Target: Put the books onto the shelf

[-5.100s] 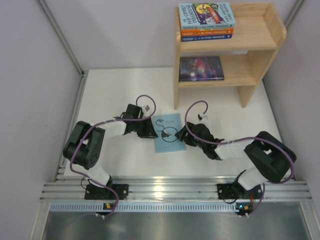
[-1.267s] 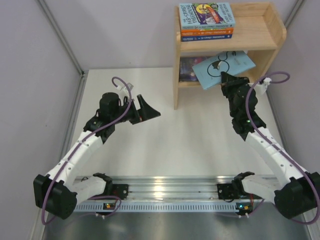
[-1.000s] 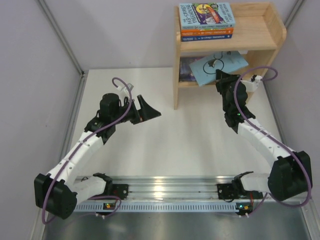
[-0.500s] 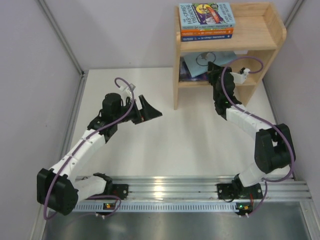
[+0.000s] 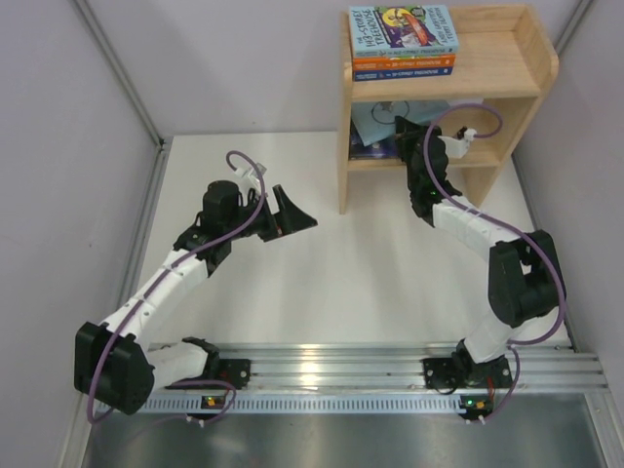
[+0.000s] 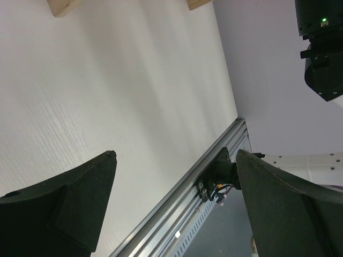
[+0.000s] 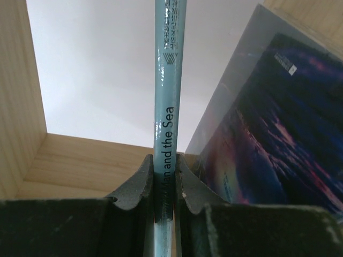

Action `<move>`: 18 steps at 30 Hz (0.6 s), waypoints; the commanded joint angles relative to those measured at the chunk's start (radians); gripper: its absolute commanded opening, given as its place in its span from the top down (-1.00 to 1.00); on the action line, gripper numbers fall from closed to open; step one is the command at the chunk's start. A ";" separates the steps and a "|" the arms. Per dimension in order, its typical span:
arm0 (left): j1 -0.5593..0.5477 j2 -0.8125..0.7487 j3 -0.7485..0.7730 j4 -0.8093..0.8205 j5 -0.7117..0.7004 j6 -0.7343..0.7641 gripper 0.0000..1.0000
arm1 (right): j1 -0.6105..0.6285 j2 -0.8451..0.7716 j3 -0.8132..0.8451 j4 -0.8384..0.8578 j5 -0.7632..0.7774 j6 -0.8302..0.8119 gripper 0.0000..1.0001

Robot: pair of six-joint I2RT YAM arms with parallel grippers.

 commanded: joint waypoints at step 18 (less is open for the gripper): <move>0.001 0.003 0.003 0.031 -0.029 0.028 -0.95 | 0.051 -0.042 0.031 -0.005 -0.213 0.039 0.64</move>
